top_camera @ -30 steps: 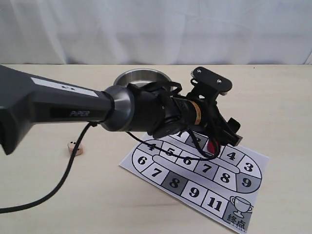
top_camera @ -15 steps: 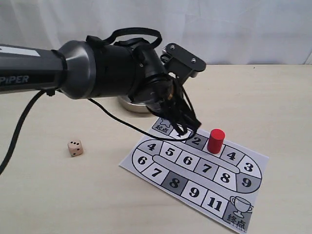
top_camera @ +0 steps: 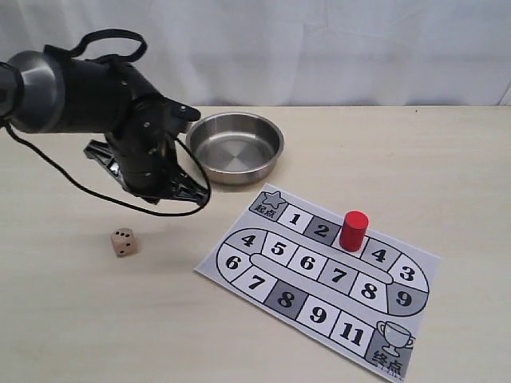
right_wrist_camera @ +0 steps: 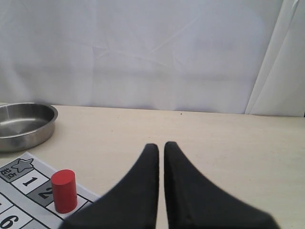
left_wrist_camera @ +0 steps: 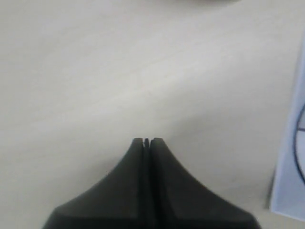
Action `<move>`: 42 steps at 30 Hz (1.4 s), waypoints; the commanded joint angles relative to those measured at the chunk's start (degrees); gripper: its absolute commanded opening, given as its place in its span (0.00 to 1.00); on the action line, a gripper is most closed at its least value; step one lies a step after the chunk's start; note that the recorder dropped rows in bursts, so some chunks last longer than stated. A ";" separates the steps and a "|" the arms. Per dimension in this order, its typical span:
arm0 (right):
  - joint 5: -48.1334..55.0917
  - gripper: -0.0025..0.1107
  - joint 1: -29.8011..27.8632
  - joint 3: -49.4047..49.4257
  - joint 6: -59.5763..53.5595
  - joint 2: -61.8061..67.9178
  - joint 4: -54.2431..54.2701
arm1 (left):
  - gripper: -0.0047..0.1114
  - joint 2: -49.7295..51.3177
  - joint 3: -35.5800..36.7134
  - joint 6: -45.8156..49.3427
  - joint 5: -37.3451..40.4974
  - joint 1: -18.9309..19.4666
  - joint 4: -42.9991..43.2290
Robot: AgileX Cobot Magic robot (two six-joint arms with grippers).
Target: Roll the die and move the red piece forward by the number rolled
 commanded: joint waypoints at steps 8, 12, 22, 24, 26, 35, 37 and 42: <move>-0.33 0.06 -0.12 0.06 0.03 -0.22 -0.14 | 0.04 -2.66 1.50 16.94 6.95 17.68 -19.39; -0.33 0.06 -0.12 0.06 0.03 -0.22 -0.14 | 0.04 -2.70 1.50 19.07 9.79 23.39 -20.76; -0.33 0.06 -0.12 0.06 0.03 -0.22 -0.14 | 0.04 -2.70 1.50 23.22 13.17 30.97 -20.78; -0.33 0.06 -0.12 0.06 0.03 -0.22 -0.14 | 0.04 -2.81 1.50 24.29 13.62 31.53 -20.78; -0.33 0.06 -0.12 0.06 0.03 -0.22 -0.14 | 0.04 -3.30 1.50 25.10 14.39 31.81 -20.67; -0.33 0.06 -0.12 0.06 0.03 -0.22 -0.14 | 0.04 -14.31 1.50 25.96 18.22 31.82 -21.19; -0.33 0.06 -0.12 0.06 0.03 -0.22 -0.14 | 0.04 -18.21 1.50 25.96 18.10 31.82 -21.08; -0.33 0.06 -0.12 0.06 0.03 -0.22 -0.14 | 0.04 -30.32 1.50 25.96 18.60 31.82 -20.62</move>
